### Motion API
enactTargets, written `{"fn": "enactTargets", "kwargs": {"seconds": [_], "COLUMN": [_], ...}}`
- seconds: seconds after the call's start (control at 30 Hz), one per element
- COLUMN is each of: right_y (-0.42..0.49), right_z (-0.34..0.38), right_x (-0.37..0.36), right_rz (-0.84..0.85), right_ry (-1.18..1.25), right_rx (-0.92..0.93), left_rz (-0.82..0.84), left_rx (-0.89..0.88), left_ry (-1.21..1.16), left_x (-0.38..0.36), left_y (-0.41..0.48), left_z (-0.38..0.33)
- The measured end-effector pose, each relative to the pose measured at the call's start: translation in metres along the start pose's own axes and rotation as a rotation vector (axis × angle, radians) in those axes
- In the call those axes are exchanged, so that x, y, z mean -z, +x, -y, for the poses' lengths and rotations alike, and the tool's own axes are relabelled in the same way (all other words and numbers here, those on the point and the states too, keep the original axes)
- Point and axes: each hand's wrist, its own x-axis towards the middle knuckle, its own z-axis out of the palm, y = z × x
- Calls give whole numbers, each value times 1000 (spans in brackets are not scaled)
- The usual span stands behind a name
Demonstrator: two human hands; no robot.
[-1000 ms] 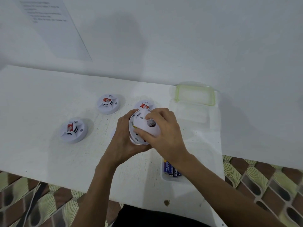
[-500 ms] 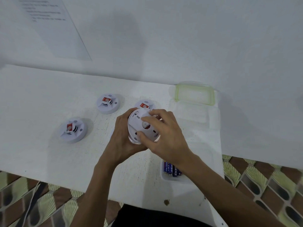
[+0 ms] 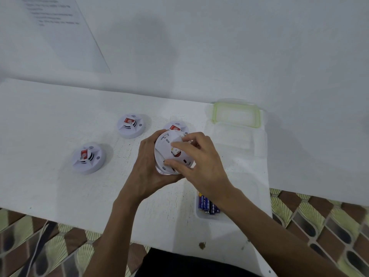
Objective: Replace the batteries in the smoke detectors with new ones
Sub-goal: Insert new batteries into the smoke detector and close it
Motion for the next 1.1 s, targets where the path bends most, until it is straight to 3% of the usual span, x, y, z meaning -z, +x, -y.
{"fn": "enactTargets", "kwargs": {"seconds": [0.13,0.6,0.73,0.87,1.1], "right_y": [1,-7,-6,-1,4], "right_z": [3,26,29,21,7], "right_x": [-1,-13,-9,0,23], "right_rz": [-9,-106,-62,40,178], "right_ry": [-15,8,29,23,318], "right_rx": [-20,-250,-300,-278,-301], "left_rz": [0,-83,-88,-82,-133], "left_rx": [-83,-49,-128,-80,-241], "left_ry": [-133,-31,3,-32,36], "left_x": [-4,-16,-16,-14,-8], "left_y": [3,-6,0,4,10], "left_z": [1,8,6,5,0]}}
